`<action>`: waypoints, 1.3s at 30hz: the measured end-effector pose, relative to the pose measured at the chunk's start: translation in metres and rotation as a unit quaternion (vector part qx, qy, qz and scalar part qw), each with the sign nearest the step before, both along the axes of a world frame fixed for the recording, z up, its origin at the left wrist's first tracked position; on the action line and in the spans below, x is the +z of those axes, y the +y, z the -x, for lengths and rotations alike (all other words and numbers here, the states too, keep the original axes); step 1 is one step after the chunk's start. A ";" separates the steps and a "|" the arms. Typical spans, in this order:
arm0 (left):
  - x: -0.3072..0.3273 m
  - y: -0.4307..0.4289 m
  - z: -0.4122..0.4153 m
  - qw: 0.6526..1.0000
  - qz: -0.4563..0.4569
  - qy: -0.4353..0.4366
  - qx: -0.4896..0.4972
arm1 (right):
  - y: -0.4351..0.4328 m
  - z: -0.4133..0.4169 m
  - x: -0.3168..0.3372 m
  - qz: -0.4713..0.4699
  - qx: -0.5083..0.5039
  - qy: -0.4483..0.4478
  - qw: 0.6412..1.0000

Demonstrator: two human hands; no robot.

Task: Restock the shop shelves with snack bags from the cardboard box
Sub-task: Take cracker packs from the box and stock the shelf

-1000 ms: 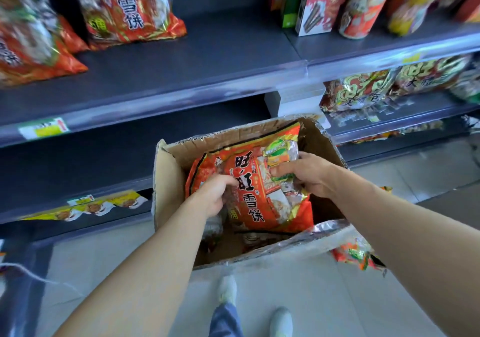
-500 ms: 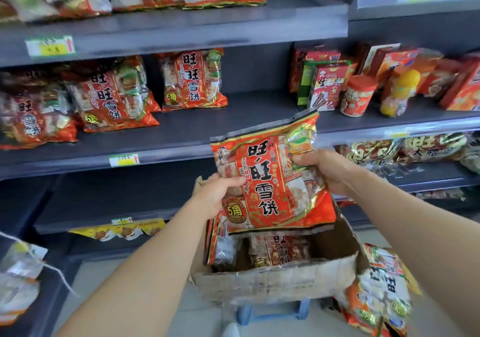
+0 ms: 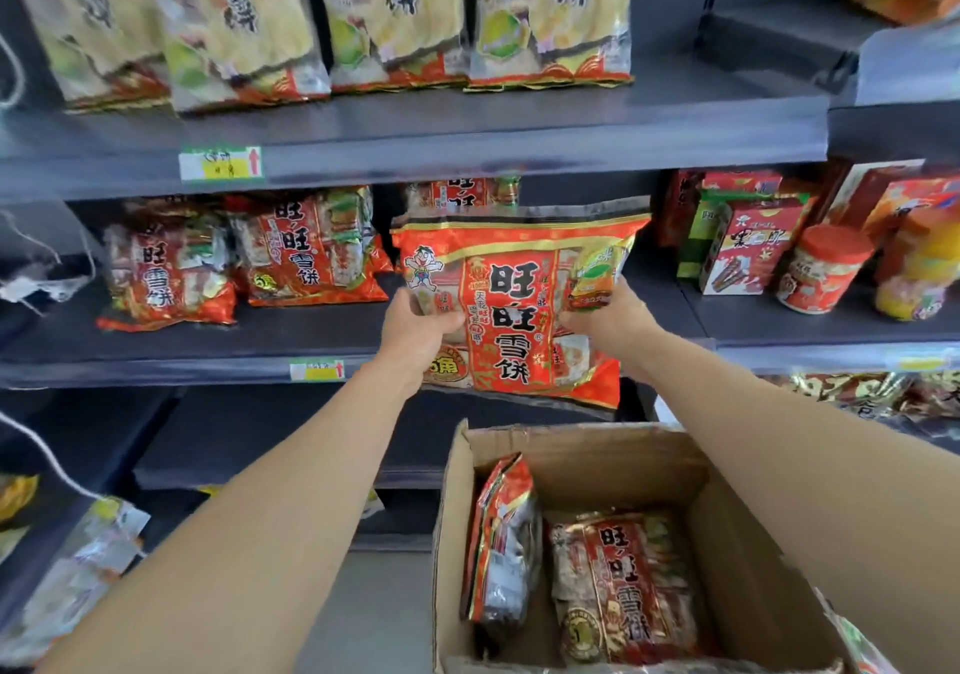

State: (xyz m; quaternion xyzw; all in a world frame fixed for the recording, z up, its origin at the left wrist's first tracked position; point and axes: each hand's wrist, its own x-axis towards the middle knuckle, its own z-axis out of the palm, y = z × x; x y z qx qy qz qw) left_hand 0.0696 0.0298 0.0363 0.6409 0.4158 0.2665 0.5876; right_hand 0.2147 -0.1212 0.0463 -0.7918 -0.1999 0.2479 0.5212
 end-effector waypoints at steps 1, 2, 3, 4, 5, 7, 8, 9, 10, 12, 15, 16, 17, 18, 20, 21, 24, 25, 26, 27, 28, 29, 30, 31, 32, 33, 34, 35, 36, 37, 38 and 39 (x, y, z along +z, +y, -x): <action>-0.001 0.013 -0.003 1.000 -0.003 0.000 0.006 | 0.014 -0.005 -0.004 0.007 -0.001 -0.012 1.000; -0.002 0.025 -0.007 1.000 -0.005 0.001 0.012 | 0.029 -0.011 -0.008 0.011 -0.002 -0.023 1.000; -0.003 0.038 -0.011 1.000 -0.007 0.002 0.017 | 0.043 -0.015 -0.010 0.011 -0.003 -0.028 1.000; -0.003 0.051 -0.015 1.000 -0.010 0.004 0.019 | 0.057 -0.019 -0.012 0.009 -0.007 -0.030 0.999; -0.003 0.064 -0.020 1.000 -0.011 0.003 0.019 | 0.070 -0.023 -0.013 0.005 -0.011 -0.029 0.999; -0.005 0.090 -0.030 1.000 -0.009 0.006 0.021 | 0.098 -0.030 -0.016 0.000 -0.020 -0.025 0.999; -0.006 0.102 -0.034 1.000 -0.007 0.008 0.023 | 0.111 -0.034 -0.019 -0.002 -0.024 -0.023 0.999; -0.008 0.113 -0.039 1.000 -0.008 0.008 0.026 | 0.123 -0.038 -0.021 -0.004 -0.025 -0.024 0.999; -0.010 0.123 -0.043 0.999 -0.011 0.009 0.030 | 0.135 -0.041 -0.023 -0.004 -0.027 -0.027 0.999; -0.018 0.141 -0.051 0.999 -0.018 0.013 0.042 | 0.154 -0.047 -0.029 -0.006 -0.033 -0.028 0.999; -0.036 0.158 -0.059 0.999 -0.022 0.034 0.033 | 0.176 -0.051 -0.047 -0.007 -0.042 -0.010 0.999; -0.042 0.161 -0.061 0.999 -0.022 0.041 0.027 | 0.181 -0.052 -0.055 -0.005 -0.051 -0.010 0.999; -0.049 0.164 -0.063 0.998 -0.021 0.047 0.023 | 0.186 -0.052 -0.063 -0.004 -0.063 -0.012 0.998; -0.054 0.166 -0.065 0.998 -0.023 0.051 0.018 | 0.190 -0.054 -0.070 -0.002 -0.079 -0.015 0.997; -0.063 0.169 -0.070 0.998 -0.024 0.061 0.008 | 0.195 -0.056 -0.079 0.024 -0.103 -0.028 0.994; -0.066 0.171 -0.072 0.998 -0.023 0.064 0.005 | 0.198 -0.059 -0.082 0.043 -0.108 -0.036 0.993; -0.069 0.174 -0.080 0.998 -0.029 0.057 0.013 | 0.205 -0.062 -0.087 0.096 -0.117 -0.062 0.986; -0.069 0.176 -0.082 0.998 -0.028 0.053 0.019 | 0.209 -0.063 -0.086 0.096 -0.120 -0.065 0.986; -0.068 0.179 -0.084 0.998 -0.028 0.051 0.024 | 0.213 -0.065 -0.085 0.087 -0.121 -0.064 0.987; -0.068 0.182 -0.086 0.998 -0.027 0.049 0.028 | 0.216 -0.067 -0.084 0.070 -0.119 -0.059 0.989; -0.067 0.184 -0.087 0.998 -0.025 0.045 0.031 | 0.220 -0.069 -0.083 0.050 -0.116 -0.053 0.991; -0.067 0.186 -0.088 0.999 -0.019 0.038 0.034 | 0.222 -0.071 -0.082 0.033 -0.110 -0.047 0.992; -0.068 0.188 -0.089 0.999 -0.011 0.033 0.038 | 0.224 -0.072 -0.083 0.019 -0.102 -0.047 0.994; -0.068 0.189 -0.089 0.999 -0.007 0.033 0.038 | 0.225 -0.071 -0.082 0.013 -0.092 -0.046 0.995; -0.067 0.189 -0.088 0.999 -0.006 0.043 0.032 | 0.225 -0.070 -0.084 0.010 -0.081 -0.048 0.995; -0.066 0.188 -0.088 0.998 -0.007 0.053 0.023 | 0.224 -0.068 -0.084 0.011 -0.074 -0.050 0.996; -0.066 0.188 -0.088 0.998 -0.006 0.058 0.014 | 0.223 -0.068 -0.087 0.014 -0.068 -0.054 0.996; -0.065 0.188 -0.088 0.998 -0.001 0.059 0.009 | 0.222 -0.067 -0.088 0.022 -0.059 -0.057 0.996; -0.064 0.188 -0.088 0.998 0.001 0.060 0.006 | 0.219 -0.066 -0.089 0.031 -0.047 -0.061 0.997; -0.063 0.187 -0.087 0.998 0.002 0.063 0.004 | 0.217 -0.064 -0.089 0.045 -0.036 -0.065 0.996; -0.061 0.185 -0.086 0.998 0.000 0.068 0.004 | 0.214 -0.063 -0.090 0.053 -0.028 -0.072 0.996; -0.061 0.183 -0.084 0.997 -0.003 0.075 0.010 | 0.211 -0.061 -0.089 0.060 -0.024 -0.077 0.995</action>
